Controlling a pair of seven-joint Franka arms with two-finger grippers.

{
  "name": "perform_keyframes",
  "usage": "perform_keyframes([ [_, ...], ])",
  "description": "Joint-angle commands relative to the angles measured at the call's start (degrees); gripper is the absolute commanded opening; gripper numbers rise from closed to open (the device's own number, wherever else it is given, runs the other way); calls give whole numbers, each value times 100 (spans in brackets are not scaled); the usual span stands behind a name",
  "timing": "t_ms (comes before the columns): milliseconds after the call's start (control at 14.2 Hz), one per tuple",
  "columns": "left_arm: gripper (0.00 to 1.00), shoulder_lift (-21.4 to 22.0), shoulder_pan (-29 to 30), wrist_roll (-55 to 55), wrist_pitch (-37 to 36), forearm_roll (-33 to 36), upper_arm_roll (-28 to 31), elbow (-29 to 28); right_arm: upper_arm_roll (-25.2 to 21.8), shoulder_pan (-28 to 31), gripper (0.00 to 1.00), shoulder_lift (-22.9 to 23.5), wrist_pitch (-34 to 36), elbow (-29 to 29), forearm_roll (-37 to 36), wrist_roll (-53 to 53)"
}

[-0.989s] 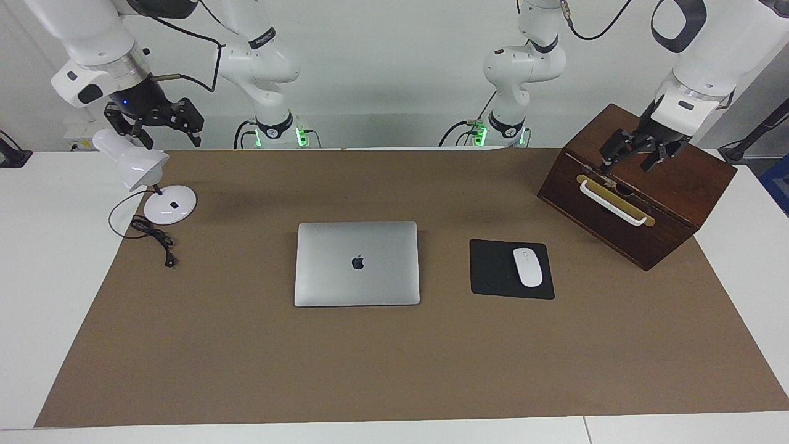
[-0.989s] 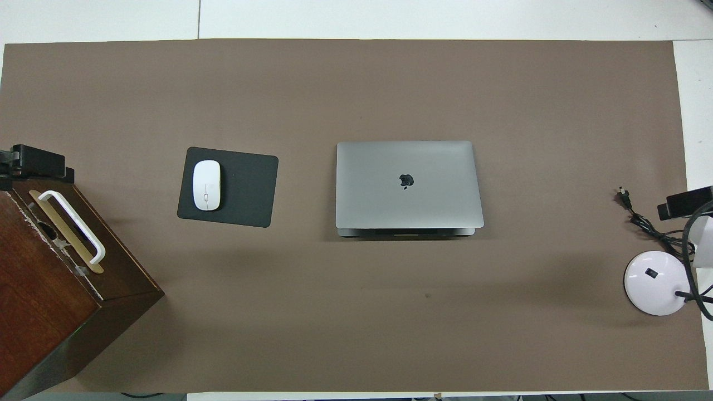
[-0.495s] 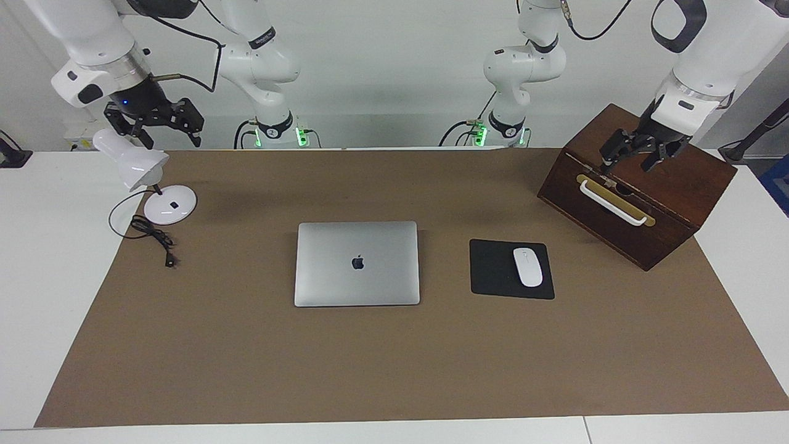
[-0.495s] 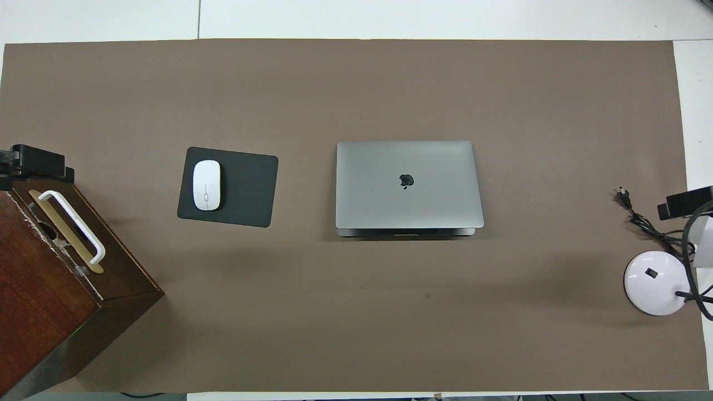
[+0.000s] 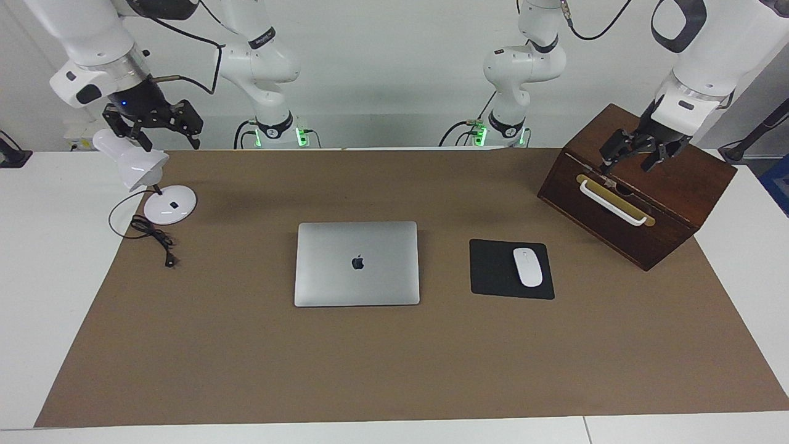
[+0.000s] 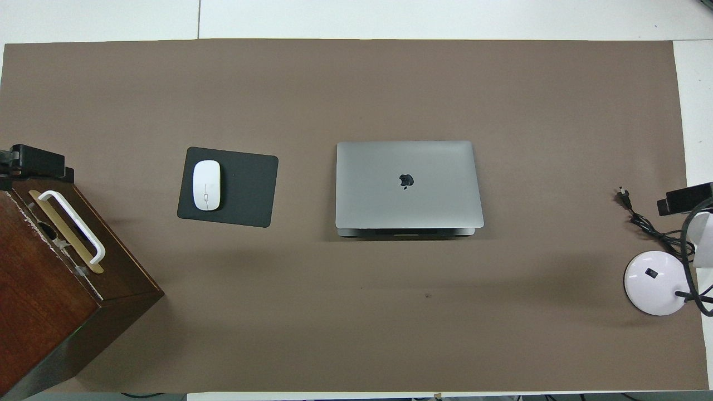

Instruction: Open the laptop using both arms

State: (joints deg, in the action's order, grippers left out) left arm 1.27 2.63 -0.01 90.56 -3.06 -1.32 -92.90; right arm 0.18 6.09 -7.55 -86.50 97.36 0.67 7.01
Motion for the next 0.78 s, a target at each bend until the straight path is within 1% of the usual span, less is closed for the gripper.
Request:
perform_keyframes([
  [0,100,93,45,-52,146,113,-26,-184,53,111,100,-53,-139,177,21,73],
  [141,100,93,45,-70,155,113,-26,-184,53,103,100,-62,-253,239,21,72],
  [283,100,84,19,-43,243,113,-26,-184,53,216,100,-114,-358,475,39,151],
  [353,100,84,10,-61,252,113,-17,-193,53,287,100,-193,-602,650,65,308],
  [565,100,84,10,-61,287,113,-26,-184,53,322,100,-614,-1455,1572,83,591],
  [707,100,84,19,-87,278,113,-26,-184,44,331,100,-747,-1886,1986,161,608],
])
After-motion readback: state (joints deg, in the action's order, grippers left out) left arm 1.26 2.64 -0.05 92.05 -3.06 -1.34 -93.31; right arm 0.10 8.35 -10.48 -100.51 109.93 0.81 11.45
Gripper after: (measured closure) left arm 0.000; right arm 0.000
